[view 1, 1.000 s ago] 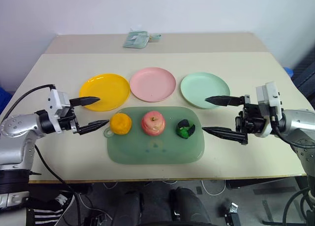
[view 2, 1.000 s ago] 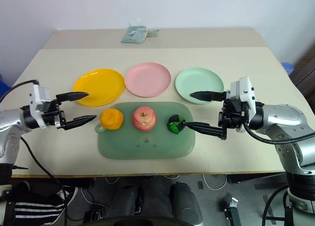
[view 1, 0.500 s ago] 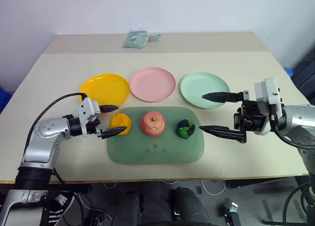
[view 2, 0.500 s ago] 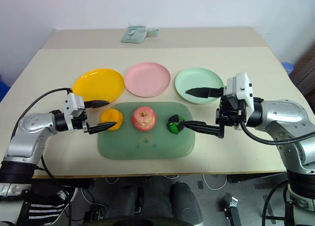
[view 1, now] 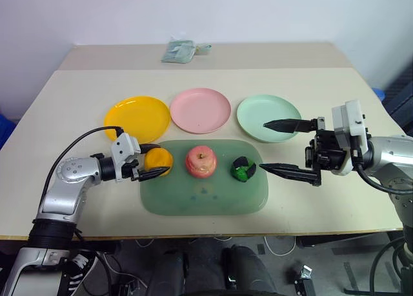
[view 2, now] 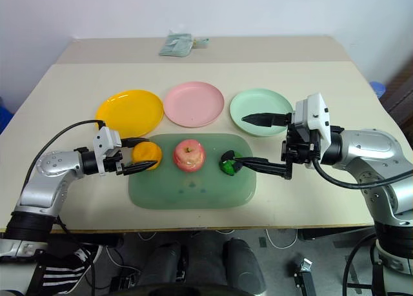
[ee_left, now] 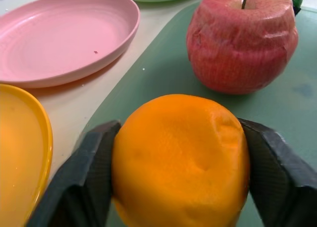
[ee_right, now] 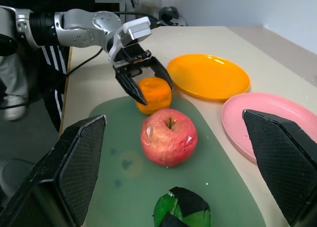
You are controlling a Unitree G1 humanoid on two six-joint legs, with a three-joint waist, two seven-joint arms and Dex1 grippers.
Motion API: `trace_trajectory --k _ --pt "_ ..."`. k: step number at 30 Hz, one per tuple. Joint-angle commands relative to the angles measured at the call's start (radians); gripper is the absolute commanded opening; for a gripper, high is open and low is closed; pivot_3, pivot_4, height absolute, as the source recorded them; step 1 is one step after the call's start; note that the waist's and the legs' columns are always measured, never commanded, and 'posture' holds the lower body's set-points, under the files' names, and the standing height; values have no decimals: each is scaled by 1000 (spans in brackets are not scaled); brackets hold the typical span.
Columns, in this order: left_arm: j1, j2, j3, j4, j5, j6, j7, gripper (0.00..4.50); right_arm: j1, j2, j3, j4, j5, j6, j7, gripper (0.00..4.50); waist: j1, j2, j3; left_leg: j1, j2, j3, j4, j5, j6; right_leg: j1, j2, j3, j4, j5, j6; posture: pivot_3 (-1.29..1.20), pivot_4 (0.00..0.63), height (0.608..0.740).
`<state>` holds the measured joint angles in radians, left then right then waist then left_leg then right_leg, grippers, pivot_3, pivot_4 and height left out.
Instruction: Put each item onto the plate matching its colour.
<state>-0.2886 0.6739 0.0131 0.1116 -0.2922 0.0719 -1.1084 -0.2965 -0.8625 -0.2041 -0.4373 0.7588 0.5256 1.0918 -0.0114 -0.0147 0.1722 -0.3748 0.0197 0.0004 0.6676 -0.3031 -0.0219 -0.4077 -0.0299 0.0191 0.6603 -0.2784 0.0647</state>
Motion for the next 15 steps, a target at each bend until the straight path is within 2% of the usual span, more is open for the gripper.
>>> trace_trajectory --k 1,5,8,11,15 --pt "-14 -14 12 -5 -3 -18 22 2903 -16 2 -13 -15 6 -15 -5 4500 0 0 0 0 0 0 0 0 0 0 0 0 0 0 0 0 150 740" --pt "-55 -30 71 -19 -82 68 50 2903 -23 6 -14 -11 6 -18 -12 4500 1 0 0 0 0 0 0 0 0 0 0 0 0 0 0 0 150 740" --pt "-149 -41 150 21 -129 127 143 2903 -52 24 -15 1 5 -24 -38 4500 1 -1 1 0 0 0 0 0 0 0 0 0 0 0 0 0 150 740" --pt "-244 -46 206 110 -111 127 251 2903 -105 60 -20 28 18 -14 -83 4500 -2 -1 1 0 0 -1 1 0 0 0 1 0 1 0 0 0 150 740" --pt "-315 -45 207 227 -22 96 375 2903 -172 116 19 86 -70 -43 -171 4500 -5 -1 0 0 -1 0 0 0 0 0 1 0 1 0 0 0 150 740"
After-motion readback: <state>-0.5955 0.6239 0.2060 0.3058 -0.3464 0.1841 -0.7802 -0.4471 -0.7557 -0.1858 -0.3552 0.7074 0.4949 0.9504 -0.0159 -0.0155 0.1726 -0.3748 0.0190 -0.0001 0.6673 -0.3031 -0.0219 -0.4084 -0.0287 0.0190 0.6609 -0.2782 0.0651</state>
